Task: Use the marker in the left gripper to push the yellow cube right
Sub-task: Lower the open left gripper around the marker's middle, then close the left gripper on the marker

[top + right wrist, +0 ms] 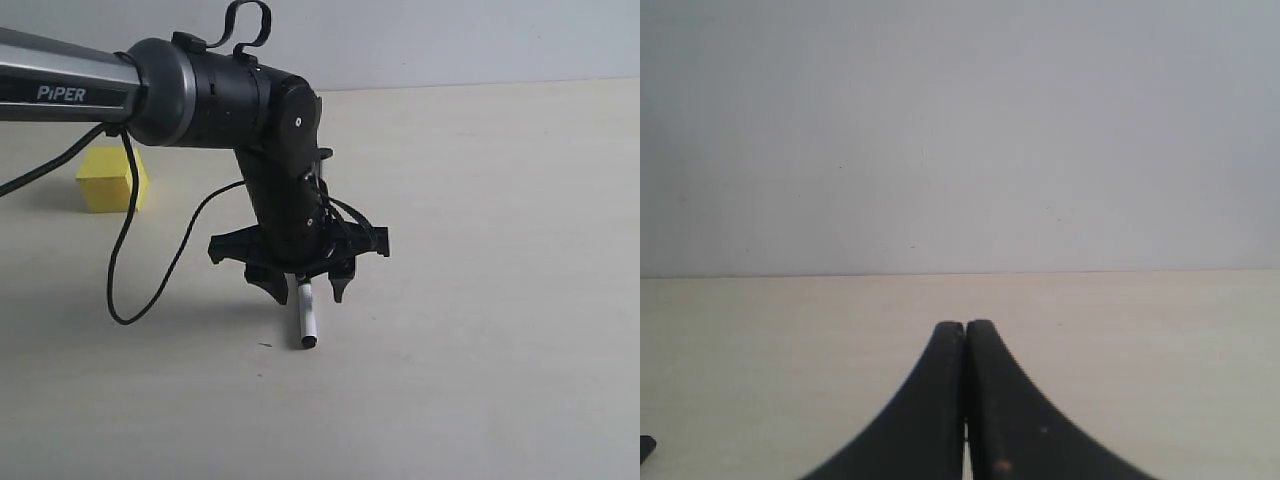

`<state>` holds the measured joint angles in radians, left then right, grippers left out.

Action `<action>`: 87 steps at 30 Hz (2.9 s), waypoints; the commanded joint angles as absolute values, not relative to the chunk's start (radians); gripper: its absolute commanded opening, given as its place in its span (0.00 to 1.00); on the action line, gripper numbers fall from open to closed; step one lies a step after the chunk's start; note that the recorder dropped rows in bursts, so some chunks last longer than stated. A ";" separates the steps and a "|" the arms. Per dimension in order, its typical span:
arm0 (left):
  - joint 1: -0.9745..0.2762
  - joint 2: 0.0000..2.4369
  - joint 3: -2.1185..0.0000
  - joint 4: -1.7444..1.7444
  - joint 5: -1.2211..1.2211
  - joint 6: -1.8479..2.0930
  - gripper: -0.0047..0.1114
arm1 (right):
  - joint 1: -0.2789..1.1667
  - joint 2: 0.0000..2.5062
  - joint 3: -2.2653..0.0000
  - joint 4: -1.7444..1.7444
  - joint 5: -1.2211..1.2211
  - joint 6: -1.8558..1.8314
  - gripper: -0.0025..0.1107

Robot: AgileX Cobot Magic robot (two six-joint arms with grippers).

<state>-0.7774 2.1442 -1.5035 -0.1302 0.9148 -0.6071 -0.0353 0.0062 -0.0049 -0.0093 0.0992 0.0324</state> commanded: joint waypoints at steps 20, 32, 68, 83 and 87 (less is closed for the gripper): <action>-0.781 2.176 -1.512 -0.116 0.906 -0.614 0.54 | -0.041 0.000 0.000 -0.007 0.088 0.029 0.02; -0.781 2.176 -1.512 -0.116 0.908 -0.610 0.54 | -0.041 0.000 0.000 -0.007 0.088 0.030 0.02; -0.790 2.176 -1.512 -0.111 0.929 -0.606 0.45 | -0.041 0.000 0.000 -0.007 0.088 0.030 0.02; -0.801 2.176 -1.512 -0.101 0.917 -0.606 0.45 | -0.041 0.000 0.000 -0.007 0.088 0.031 0.02; -0.810 2.176 -1.512 -0.101 0.927 -0.606 0.45 | -0.041 0.000 0.000 -0.007 0.088 0.031 0.02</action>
<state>-0.8010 2.1794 -1.5075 -0.1088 0.9229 -0.6052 -0.0353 0.0062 -0.0049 -0.0093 0.0992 0.0324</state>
